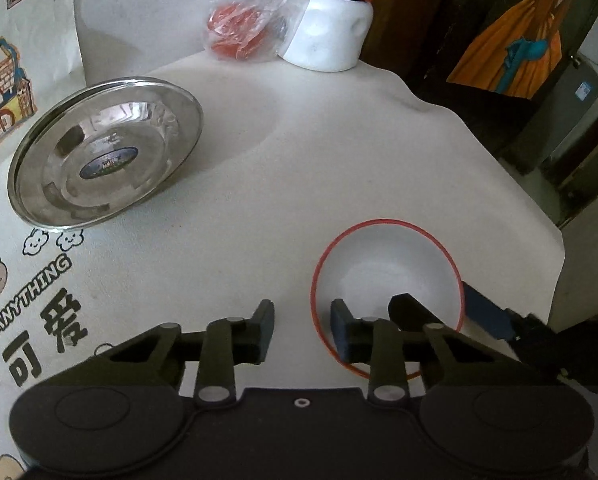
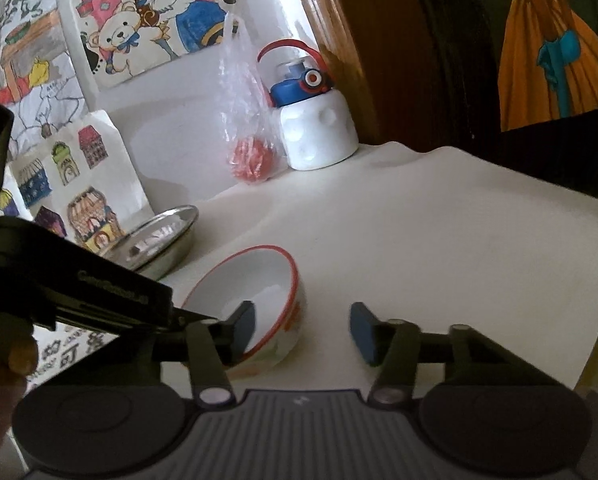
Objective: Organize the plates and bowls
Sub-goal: 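Close both tools on the second white bowl's rim, then carry the second white bowl and lower it onto the first white bowl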
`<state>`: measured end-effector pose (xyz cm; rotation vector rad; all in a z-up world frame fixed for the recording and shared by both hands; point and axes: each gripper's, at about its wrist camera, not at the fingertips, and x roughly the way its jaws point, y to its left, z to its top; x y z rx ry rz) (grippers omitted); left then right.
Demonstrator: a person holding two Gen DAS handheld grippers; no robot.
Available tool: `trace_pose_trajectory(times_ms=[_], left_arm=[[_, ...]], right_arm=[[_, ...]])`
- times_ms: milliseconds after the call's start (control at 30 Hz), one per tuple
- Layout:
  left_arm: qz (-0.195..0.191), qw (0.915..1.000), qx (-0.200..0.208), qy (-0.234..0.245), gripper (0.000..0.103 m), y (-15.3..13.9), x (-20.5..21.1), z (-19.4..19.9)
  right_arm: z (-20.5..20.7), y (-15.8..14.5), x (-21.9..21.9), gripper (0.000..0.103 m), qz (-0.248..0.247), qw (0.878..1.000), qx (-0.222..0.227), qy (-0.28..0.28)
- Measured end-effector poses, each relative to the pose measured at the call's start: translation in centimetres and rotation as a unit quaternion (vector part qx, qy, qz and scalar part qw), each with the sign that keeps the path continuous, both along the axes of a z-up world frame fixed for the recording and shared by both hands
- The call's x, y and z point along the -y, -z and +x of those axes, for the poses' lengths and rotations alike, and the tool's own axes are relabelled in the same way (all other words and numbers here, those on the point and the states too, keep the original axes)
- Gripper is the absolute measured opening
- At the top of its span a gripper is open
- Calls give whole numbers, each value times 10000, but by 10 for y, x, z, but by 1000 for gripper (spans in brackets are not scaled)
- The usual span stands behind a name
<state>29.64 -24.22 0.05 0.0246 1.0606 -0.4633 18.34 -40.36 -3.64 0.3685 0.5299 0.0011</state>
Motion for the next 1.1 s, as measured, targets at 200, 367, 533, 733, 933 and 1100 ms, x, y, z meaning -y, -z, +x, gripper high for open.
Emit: trace_pose_trajectory(times_ms=[200, 367, 533, 733, 933, 1100], left_arm=[[-116, 9999, -76, 53, 10, -3, 3, -6], [-175, 9998, -76, -16, 9, -4, 1, -11], [-181, 9998, -30, -39, 8, -9, -7, -20], [-238, 9995, 207, -79, 8, -26, -21, -40], [-345, 9984, 424, -139, 8, -48, -48, -65], [-386, 9973, 578, -222, 8, -62, -77, -84]], right_arm=[[-1, -1, -3, 26, 286, 9996, -15, -4], [-5, -2, -6, 19, 303, 9994, -89, 129], [-14, -7, -13, 17, 333, 9994, -80, 111], [-33, -30, -30, 17, 218, 9997, 111, 42], [-49, -52, -56, 17, 76, 9996, 254, -135], [-63, -67, -81, 17, -1, 9990, 339, -276]])
